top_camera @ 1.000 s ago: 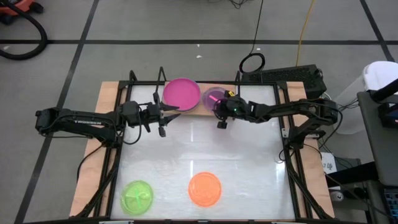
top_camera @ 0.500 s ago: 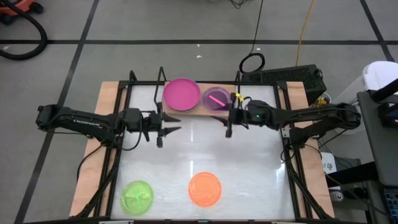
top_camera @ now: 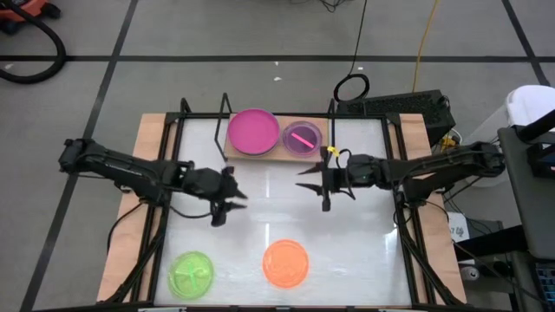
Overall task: Place and stack plates onto a shelf
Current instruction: Stack the transparent green plate on top of the transparent pink plate on the shelf
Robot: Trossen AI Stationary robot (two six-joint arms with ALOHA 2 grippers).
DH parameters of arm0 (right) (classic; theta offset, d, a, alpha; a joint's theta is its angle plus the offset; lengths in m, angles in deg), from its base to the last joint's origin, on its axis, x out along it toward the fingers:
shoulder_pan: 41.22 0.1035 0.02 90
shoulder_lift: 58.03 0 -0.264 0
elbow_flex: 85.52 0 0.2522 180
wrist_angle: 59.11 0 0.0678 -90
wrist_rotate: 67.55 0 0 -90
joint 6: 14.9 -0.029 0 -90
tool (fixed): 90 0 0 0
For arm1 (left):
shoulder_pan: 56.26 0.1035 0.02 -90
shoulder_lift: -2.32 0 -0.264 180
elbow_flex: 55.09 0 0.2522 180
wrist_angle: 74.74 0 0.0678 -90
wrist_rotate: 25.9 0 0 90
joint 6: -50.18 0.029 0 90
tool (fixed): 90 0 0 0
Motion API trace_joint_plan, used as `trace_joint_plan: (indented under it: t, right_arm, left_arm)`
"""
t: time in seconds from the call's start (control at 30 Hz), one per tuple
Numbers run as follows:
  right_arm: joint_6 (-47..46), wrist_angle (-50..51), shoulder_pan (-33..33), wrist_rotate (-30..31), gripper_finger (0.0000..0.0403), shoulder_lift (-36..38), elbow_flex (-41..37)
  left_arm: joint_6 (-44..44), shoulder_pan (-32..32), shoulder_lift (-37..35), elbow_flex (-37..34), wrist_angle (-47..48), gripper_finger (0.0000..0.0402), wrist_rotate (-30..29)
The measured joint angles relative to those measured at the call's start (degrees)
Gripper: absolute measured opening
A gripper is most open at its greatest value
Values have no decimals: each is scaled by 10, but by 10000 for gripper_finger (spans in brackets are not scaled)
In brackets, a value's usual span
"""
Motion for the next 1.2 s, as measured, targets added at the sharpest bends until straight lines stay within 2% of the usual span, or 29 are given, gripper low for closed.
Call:
trace_joint_plan:
  t: [0.17, 0.33, 0.5, 0.83, 1.2]
  right_arm:
    - [-7, 18, 18, 0, 118, 0, -2]
    - [-11, -2, 30, 1, 118, 5, -35]
    - [-11, -34, 32, 3, 118, 24, -69]
    - [-16, -69, 34, 3, 118, 88, -112]
    - [-18, -111, 34, 1, 118, 103, -139]
  left_arm:
    - [-61, -9, 63, 2, 55, 136, 126]
    - [-85, -47, 128, 2, 134, 136, 217]
    - [-110, -90, 167, 1, 146, 136, 294]
    - [-135, -162, 177, 1, 166, 136, 302]
    - [-161, -176, 178, -80, 132, 136, 296]
